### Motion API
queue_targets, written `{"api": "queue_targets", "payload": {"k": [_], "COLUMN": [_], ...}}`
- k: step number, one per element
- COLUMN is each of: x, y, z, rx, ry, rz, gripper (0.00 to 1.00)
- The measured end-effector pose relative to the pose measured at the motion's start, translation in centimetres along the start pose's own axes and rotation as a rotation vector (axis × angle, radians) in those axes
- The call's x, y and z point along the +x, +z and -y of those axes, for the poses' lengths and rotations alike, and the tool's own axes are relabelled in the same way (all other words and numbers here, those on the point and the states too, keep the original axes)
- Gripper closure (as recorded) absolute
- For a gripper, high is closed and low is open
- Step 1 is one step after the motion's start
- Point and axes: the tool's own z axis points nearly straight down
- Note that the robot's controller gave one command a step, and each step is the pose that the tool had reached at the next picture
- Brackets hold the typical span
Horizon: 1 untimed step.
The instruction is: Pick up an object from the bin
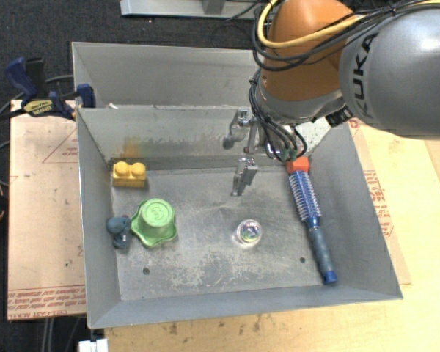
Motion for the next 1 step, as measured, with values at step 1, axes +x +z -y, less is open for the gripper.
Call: {"api": "queue_targets", "payload": {"k": [1], "x": [10.06], "y": [6.37], "z": [4.95], "rx": [0.002], "ry": [-0.057], "rz": [-0.012], "gripper": [0.0]}}
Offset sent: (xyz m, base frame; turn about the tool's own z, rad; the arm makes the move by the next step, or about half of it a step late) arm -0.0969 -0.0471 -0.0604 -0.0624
